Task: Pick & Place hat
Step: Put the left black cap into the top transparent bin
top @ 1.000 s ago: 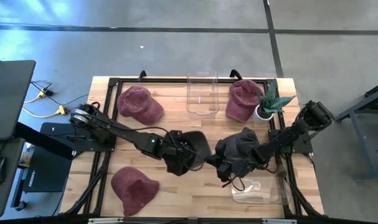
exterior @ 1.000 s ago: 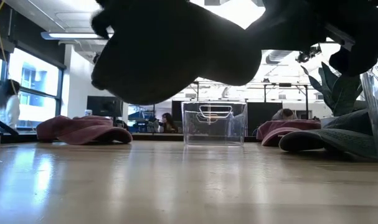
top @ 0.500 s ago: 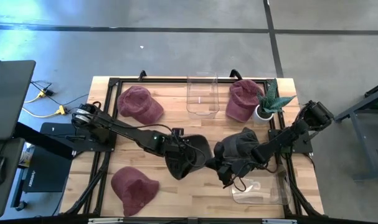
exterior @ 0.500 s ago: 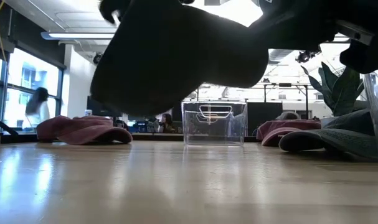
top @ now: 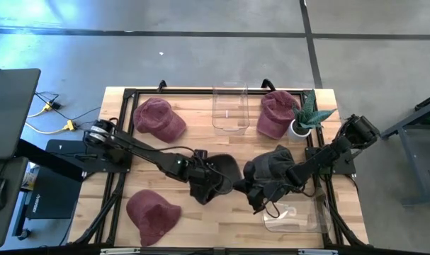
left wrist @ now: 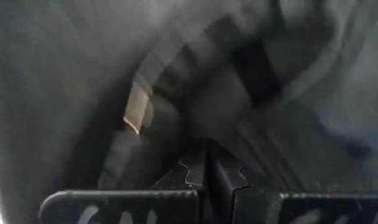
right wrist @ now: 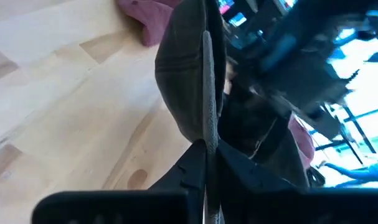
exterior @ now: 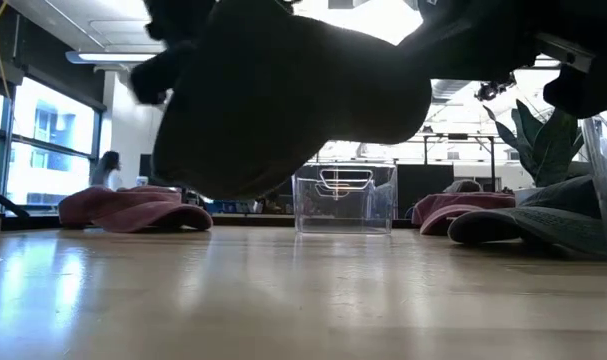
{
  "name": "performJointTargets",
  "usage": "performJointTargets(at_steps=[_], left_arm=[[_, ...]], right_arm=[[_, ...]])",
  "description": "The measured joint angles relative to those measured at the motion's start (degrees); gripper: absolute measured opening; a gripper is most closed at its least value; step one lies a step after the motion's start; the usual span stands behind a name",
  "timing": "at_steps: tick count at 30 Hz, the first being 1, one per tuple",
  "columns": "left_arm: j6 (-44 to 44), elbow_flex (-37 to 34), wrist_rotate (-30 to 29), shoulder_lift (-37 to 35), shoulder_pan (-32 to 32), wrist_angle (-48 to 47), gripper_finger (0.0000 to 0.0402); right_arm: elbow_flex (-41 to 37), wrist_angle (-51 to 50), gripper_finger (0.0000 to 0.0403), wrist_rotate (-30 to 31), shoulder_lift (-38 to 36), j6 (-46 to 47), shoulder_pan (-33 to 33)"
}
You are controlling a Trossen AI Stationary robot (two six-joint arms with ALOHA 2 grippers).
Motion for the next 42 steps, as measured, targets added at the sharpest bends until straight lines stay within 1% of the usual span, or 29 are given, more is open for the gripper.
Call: performJointTargets(at_steps=[2, 4, 7, 10, 12, 15, 17, 19, 21, 23, 27, 30, 33, 35, 37, 38, 40, 42], left_arm=[[-0.3, 0.8, -1.0, 0.0, -1.1, -2.8, 0.0001], [-0.3, 2.7, -2.9, -1.1, -2.7, -5.5, 0.0001], [-0.1, 8.4, -5.4, -3.0, -5.3, -10.8, 0.0001], [-0.4, 14.9, -8.5, -3.5, -8.5, -20.4, 0.0001], [-1.4, 19.3, -10.9, -3.5, -10.6, -25.1, 0.0001], [-4.9, 22.9, -15.2, -3.7, -14.0, -33.5, 0.0001], [-9.6, 22.7, -19.4, -4.6, -16.4, -37.1, 0.0001], [-15.9, 20.8, -23.4, -6.4, -18.4, -41.1, 0.0001], [-22.3, 17.4, -26.6, -8.1, -20.0, -42.6, 0.0001], [-27.7, 12.2, -27.7, -10.2, -21.4, -42.9, 0.0001], [-32.4, 0.4, -29.8, -15.6, -21.7, -35.4, 0.0001], [-32.6, -9.2, -30.2, -19.9, -21.5, -25.9, 0.0001], [-28.8, -17.9, -30.8, -23.4, -20.5, -13.0, 0.0001], [-24.1, -23.2, -30.9, -25.5, -20.0, -2.8, 0.0001], [-16.5, -27.6, -30.3, -26.6, -18.9, 11.0, 0.0001], [-12.1, -29.8, -29.0, -26.6, -18.0, 18.2, 0.0001], [-2.3, -33.3, -24.6, -26.5, -15.8, 32.5, 0.0001], [7.2, -35.1, -17.1, -25.8, -12.9, 47.3, 0.0001]], right_arm=[[0.0, -0.4, 0.0020, 0.9, 0.0, 0.9, -0.7], [0.0, -1.5, 0.0011, 0.1, 0.0, 3.0, -1.9], [0.0, -2.7, 0.0008, -2.7, 0.0, 7.1, -4.1], [0.0, -2.6, 0.0010, -3.5, 0.0, 10.0, -5.6], [-0.1, -2.7, 0.0007, -4.6, 0.0, 10.4, -6.3], [-0.1, -3.0, 0.0007, -6.6, 0.0, 10.5, -6.7], [-0.1, -3.4, 0.0007, -6.8, 0.0, 10.5, -6.6], [-0.1, -5.3, 0.0007, -8.6, -0.7, 11.1, -6.6], [-0.1, -6.8, 0.0007, -11.5, -1.9, 12.3, -6.6], [-0.1, -7.8, 0.0007, -13.5, -3.4, 13.0, -6.4], [-0.1, -9.4, 0.0007, -16.3, -7.5, 13.1, -5.4], [-0.5, -11.1, 0.0007, -20.4, -11.3, 13.2, -4.3], [-5.2, -5.0, 0.0007, -26.5, -16.1, 13.2, -3.4], [-10.0, 4.1, 0.0007, -30.6, -19.2, 11.7, -3.0], [-14.4, 15.7, 0.0007, -35.6, -21.6, 8.8, -3.2], [-16.2, 21.3, 0.0007, -38.1, -22.4, 7.1, -3.4], [-19.1, 30.4, 0.0007, -42.2, -23.2, 5.2, -4.0], [-20.6, 36.3, 0.0007, -46.0, -23.3, 5.0, -5.0]])
